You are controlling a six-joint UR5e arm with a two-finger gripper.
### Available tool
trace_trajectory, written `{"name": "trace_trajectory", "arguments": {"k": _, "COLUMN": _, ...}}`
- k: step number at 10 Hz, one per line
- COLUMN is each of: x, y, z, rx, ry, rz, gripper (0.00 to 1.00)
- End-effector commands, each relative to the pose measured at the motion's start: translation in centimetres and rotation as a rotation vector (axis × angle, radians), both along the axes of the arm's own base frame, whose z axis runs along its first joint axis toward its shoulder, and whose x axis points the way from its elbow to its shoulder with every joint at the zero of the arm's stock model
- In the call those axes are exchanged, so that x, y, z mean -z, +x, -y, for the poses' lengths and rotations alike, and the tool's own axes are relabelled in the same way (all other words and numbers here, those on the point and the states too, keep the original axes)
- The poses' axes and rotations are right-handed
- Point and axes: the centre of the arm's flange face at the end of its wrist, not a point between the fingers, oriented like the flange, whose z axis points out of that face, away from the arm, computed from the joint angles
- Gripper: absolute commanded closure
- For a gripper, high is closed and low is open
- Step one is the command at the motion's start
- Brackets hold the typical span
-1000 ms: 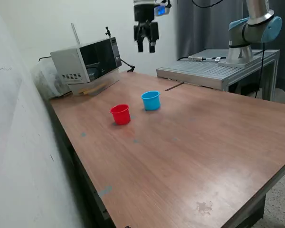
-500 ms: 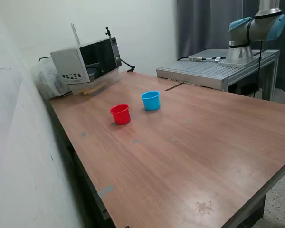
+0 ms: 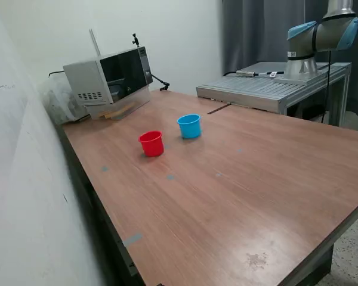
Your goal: Place red objects in the red bin, and blue objects in the blue bin.
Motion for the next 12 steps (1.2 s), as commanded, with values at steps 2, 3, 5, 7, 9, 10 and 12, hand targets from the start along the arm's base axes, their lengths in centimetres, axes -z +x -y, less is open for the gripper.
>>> {"name": "trace_trajectory", "arguments": {"k": 2, "x": 1.88, "y": 2.58, "z": -0.35, "rx": -0.02, "ry": 0.038, "rz": 0.115, "gripper": 0.0}}
{"name": "trace_trajectory", "arguments": {"k": 3, "x": 1.85, "y": 2.33, "z": -0.73, "rx": -0.009, "ry": 0.041, "rz": 0.122, "gripper": 0.0}}
{"name": "trace_trajectory", "arguments": {"k": 5, "x": 2.03, "y": 2.53, "z": -0.74, "rx": -0.011, "ry": 0.042, "rz": 0.127, "gripper": 0.0}}
{"name": "trace_trajectory", "arguments": {"k": 7, "x": 1.94, "y": 2.49, "z": -0.68, "rx": -0.012, "ry": 0.042, "rz": 0.125, "gripper": 0.0}}
{"name": "trace_trajectory", "arguments": {"k": 9, "x": 1.96, "y": 2.52, "z": -0.74, "rx": -0.011, "ry": 0.042, "rz": 0.125, "gripper": 0.0}}
{"name": "trace_trajectory", "arguments": {"k": 10, "x": 2.01, "y": 2.47, "z": -0.72, "rx": -0.011, "ry": 0.042, "rz": 0.127, "gripper": 0.0}}
{"name": "trace_trajectory", "arguments": {"k": 12, "x": 2.01, "y": 2.5, "z": -0.68, "rx": -0.012, "ry": 0.042, "rz": 0.127, "gripper": 0.0}}
